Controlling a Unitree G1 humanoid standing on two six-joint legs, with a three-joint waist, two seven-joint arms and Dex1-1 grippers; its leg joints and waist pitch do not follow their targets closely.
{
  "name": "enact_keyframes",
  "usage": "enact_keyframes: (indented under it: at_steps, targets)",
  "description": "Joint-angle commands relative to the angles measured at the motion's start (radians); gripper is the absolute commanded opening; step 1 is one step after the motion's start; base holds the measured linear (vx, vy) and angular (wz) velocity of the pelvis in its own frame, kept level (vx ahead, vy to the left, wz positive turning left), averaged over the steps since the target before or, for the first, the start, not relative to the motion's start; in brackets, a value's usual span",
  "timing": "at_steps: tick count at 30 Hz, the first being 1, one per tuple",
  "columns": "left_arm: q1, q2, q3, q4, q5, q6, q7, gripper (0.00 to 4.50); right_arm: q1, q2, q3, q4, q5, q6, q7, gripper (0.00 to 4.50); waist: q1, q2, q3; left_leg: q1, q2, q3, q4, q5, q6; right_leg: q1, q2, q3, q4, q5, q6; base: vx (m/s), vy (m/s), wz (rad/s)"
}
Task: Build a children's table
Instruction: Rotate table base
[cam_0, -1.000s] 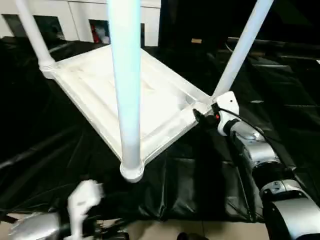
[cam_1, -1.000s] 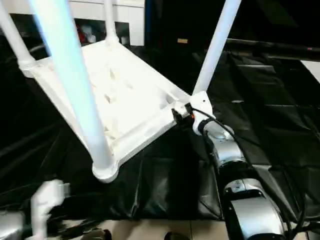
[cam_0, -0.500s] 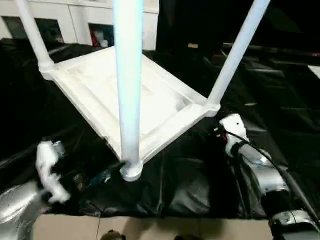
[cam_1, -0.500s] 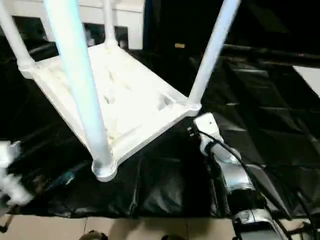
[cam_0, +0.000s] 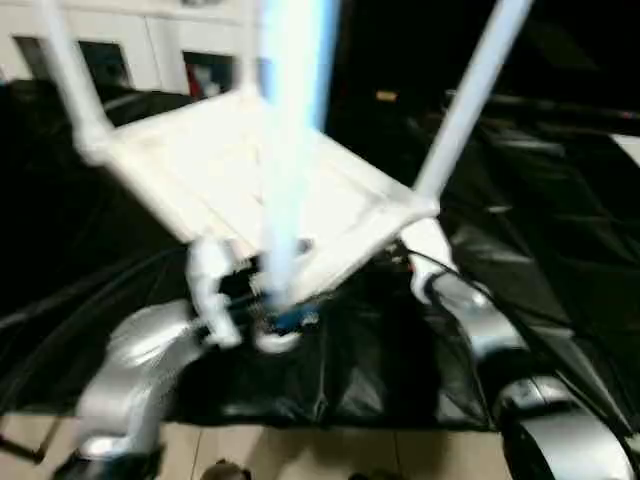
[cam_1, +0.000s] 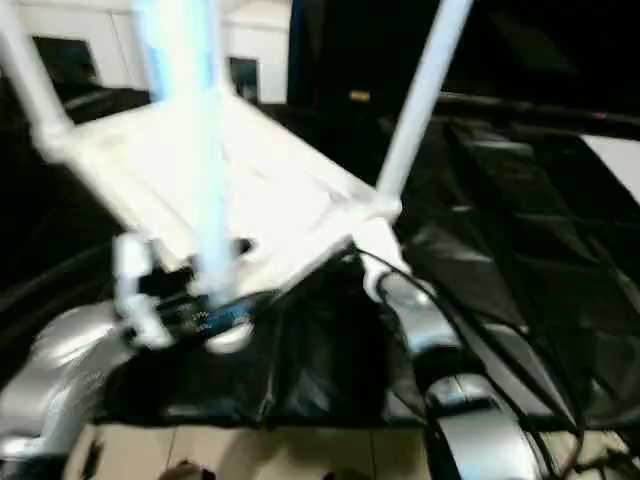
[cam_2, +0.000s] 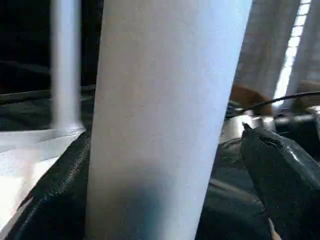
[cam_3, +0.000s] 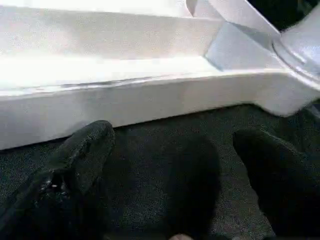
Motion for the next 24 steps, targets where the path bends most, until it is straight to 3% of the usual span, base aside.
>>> enact_keyframes:
  at_steps: [1, 3, 5, 7, 8, 10, 11, 12, 13, 15, 17, 18, 19, 20, 22, 23, 24]
  targets:
    - [-0.036, -0.047, -0.119, -0.020, 0.009, 0.006, -0.023, 4.47, -0.022, 0.031, 0.017, 0.033, -0.010, -0.005, -0.009, 4.50, 0.004, 0.020, -0.075, 0.008, 0.011, -0.006, -0.073, -0.230, -0.019, 0.050, -0.029, 0.027, -0.056, -0.109, -0.202, 0.000, 0.000, 0.00]
    - [-0.076, -0.101, -0.185, 0.016, 0.041, -0.011, -0.018, 4.47, -0.031, 0.045, 0.008, 0.050, 0.000, -0.013, -0.018, 4.50, 0.006, 0.018, -0.075, 0.012, 0.012, -0.004, -0.071, -0.235, -0.009, 0.050, -0.032, 0.027, -0.059, -0.114, -0.207, 0.000, 0.000, 0.00]
    - [-0.091, -0.121, -0.202, 0.033, 0.050, -0.015, -0.016, 4.47, -0.033, 0.048, 0.005, 0.053, 0.002, -0.015, -0.020, 4.50, 0.007, 0.017, -0.075, 0.008, 0.012, -0.005, -0.070, -0.232, -0.006, 0.053, -0.032, 0.027, -0.059, -0.114, -0.208, 0.000, 0.000, 0.00]
    - [-0.140, -0.174, -0.231, 0.110, 0.090, -0.045, 0.003, 4.47, -0.040, 0.052, -0.001, 0.074, 0.003, -0.027, -0.028, 4.50, 0.006, 0.019, -0.077, 0.011, 0.011, -0.003, -0.068, -0.234, -0.003, 0.052, -0.031, 0.027, -0.062, -0.113, -0.208, 0.000, 0.000, 0.00]
    - [-0.156, -0.188, -0.236, 0.138, 0.103, -0.059, 0.012, 4.47, -0.042, 0.052, -0.004, 0.082, 0.002, -0.031, -0.032, 4.50, 0.003, 0.022, -0.078, 0.006, 0.010, -0.005, -0.069, -0.230, 0.001, 0.056, -0.032, 0.027, -0.062, -0.107, -0.211, 0.000, 0.000, 0.00]
    - [-0.228, -0.232, -0.239, 0.280, 0.191, -0.150, 0.080, 4.47, -0.044, 0.042, -0.020, 0.104, -0.002, -0.040, -0.064, 4.50, 0.004, 0.027, -0.077, 0.011, 0.008, -0.004, -0.068, -0.253, 0.004, 0.052, -0.030, 0.027, -0.071, -0.138, -0.209, 0.000, 0.000, 0.00]
    - [-0.228, -0.232, -0.239, 0.280, 0.191, -0.150, 0.080, 4.47, -0.044, 0.042, -0.020, 0.104, -0.002, -0.040, -0.064, 4.50, 0.006, 0.025, -0.078, 0.016, 0.010, -0.004, -0.067, -0.259, 0.001, 0.051, -0.032, 0.027, -0.070, -0.145, -0.207, 0.000, 0.000, 0.00]
    - [-0.267, -0.233, -0.232, 0.357, 0.252, -0.187, 0.150, 4.47, -0.043, 0.026, -0.031, 0.117, -0.003, -0.044, -0.087, 4.50, 0.004, 0.021, -0.077, 0.006, 0.009, -0.008, -0.069, -0.260, 0.002, 0.058, -0.033, 0.026, -0.070, -0.163, -0.198, 0.000, 0.000, 0.00]
    - [-0.283, -0.228, -0.223, 0.394, 0.275, -0.218, 0.174, 4.47, -0.042, 0.015, -0.038, 0.124, -0.002, -0.046, -0.099, 4.50, 0.005, 0.026, -0.079, 0.007, 0.010, -0.008, -0.068, -0.259, 0.000, 0.058, -0.036, 0.026, -0.069, -0.168, -0.194, 0.000, 0.000, 0.00]
    - [-0.307, -0.197, -0.198, 0.447, 0.309, -0.253, 0.217, 4.47, -0.032, -0.014, -0.061, 0.133, 0.007, -0.045, -0.118, 4.50, 0.005, 0.021, -0.081, 0.009, 0.007, -0.007, -0.065, -0.246, 0.010, 0.055, -0.033, 0.026, -0.072, -0.180, -0.183, 0.000, 0.000, 0.00]
    - [-0.307, -0.169, -0.175, 0.449, 0.307, -0.249, 0.223, 4.47, -0.017, -0.037, -0.077, 0.133, 0.016, -0.044, -0.122, 4.50, 0.012, 0.021, -0.083, 0.008, 0.008, -0.007, -0.063, -0.230, 0.013, 0.056, -0.035, 0.024, -0.068, -0.181, -0.182, 0.000, 0.000, 0.00]
    - [-0.305, -0.159, -0.168, 0.447, 0.306, -0.246, 0.227, 4.47, -0.012, -0.045, -0.082, 0.133, 0.019, -0.045, -0.122, 4.50, 0.017, 0.026, -0.084, 0.011, 0.008, -0.006, -0.062, -0.226, 0.013, 0.053, -0.035, 0.024, -0.067, -0.181, -0.187, 0.000, 0.000, 0.00]
    - [-0.299, -0.143, -0.151, 0.440, 0.296, -0.244, 0.224, 4.47, 0.001, -0.059, -0.085, 0.134, 0.018, -0.047, -0.119, 4.50, 0.015, 0.017, -0.084, 0.010, 0.009, -0.004, -0.063, -0.227, 0.014, 0.052, -0.033, 0.023, -0.068, -0.181, -0.188, 0.000, 0.000, 0.00]
    - [-0.296, -0.137, -0.146, 0.437, 0.294, -0.243, 0.224, 4.47, 0.005, -0.065, -0.086, 0.135, 0.017, -0.048, -0.117, 4.50, 0.017, 0.022, -0.084, 0.009, 0.009, -0.005, -0.062, -0.229, 0.013, 0.052, -0.034, 0.022, -0.067, -0.183, -0.189, 0.000, 0.000, 0.00]
    - [-0.278, -0.101, -0.119, 0.417, 0.277, -0.233, 0.204, 4.47, 0.031, -0.092, -0.087, 0.132, 0.011, -0.052, -0.108, 4.50, 0.017, 0.020, -0.083, 0.009, 0.010, -0.005, -0.063, -0.236, 0.014, 0.050, -0.034, 0.022, -0.068, -0.195, -0.190, 0.000, 0.000, 0.00]
    - [-0.265, -0.078, -0.102, 0.412, 0.267, -0.232, 0.185, 4.47, 0.047, -0.110, -0.087, 0.130, 0.008, -0.057, -0.101, 4.50, 0.014, 0.010, -0.080, 0.007, 0.009, -0.004, -0.063, -0.246, 0.017, 0.049, -0.033, 0.021, -0.069, -0.217, -0.185, 0.000, 0.000, 0.00]
    - [-0.257, -0.065, -0.093, 0.411, 0.266, -0.238, 0.177, 4.47, 0.058, -0.121, -0.085, 0.126, 0.006, -0.059, -0.093, 4.50, 0.017, 0.011, -0.079, 0.011, 0.010, -0.002, -0.063, -0.258, 0.019, 0.043, -0.033, 0.021, -0.074, -0.245, -0.176, 0.000, 0.000, 0.00]
